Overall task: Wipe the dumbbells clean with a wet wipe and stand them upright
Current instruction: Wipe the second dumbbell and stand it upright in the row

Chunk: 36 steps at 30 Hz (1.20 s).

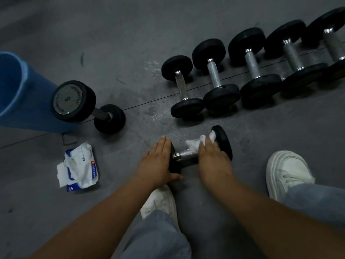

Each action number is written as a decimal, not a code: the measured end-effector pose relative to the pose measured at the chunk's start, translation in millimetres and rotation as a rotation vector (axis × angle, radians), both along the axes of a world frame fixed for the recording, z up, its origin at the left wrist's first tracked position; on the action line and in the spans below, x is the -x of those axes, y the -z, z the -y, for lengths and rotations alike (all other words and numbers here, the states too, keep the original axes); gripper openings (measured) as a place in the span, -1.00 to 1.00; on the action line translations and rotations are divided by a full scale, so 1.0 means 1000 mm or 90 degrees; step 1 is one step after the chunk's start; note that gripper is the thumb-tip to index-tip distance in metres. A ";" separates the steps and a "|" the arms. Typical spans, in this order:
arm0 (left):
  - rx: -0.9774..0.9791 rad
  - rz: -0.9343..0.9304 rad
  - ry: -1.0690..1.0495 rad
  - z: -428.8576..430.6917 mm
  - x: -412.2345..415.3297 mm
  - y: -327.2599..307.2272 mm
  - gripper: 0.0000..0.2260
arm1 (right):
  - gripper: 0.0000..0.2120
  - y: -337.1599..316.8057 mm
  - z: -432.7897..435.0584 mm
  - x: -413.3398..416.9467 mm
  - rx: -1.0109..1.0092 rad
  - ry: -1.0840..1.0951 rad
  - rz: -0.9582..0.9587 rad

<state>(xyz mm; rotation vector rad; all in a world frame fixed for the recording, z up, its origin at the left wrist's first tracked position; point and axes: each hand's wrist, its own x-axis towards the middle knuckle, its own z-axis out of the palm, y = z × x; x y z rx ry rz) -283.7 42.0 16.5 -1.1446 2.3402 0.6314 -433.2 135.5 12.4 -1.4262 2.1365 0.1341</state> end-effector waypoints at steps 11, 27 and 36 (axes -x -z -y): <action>-0.245 -0.178 -0.184 0.054 -0.001 0.028 0.12 | -0.41 0.018 0.035 -0.003 0.083 -0.062 0.115; -0.288 -0.308 -0.257 0.012 -0.024 0.049 0.22 | -0.58 0.011 0.024 -0.009 0.073 -0.114 0.254; -0.255 -0.330 -0.256 0.009 -0.021 0.053 0.15 | -0.54 0.012 0.027 0.012 0.046 -0.120 0.237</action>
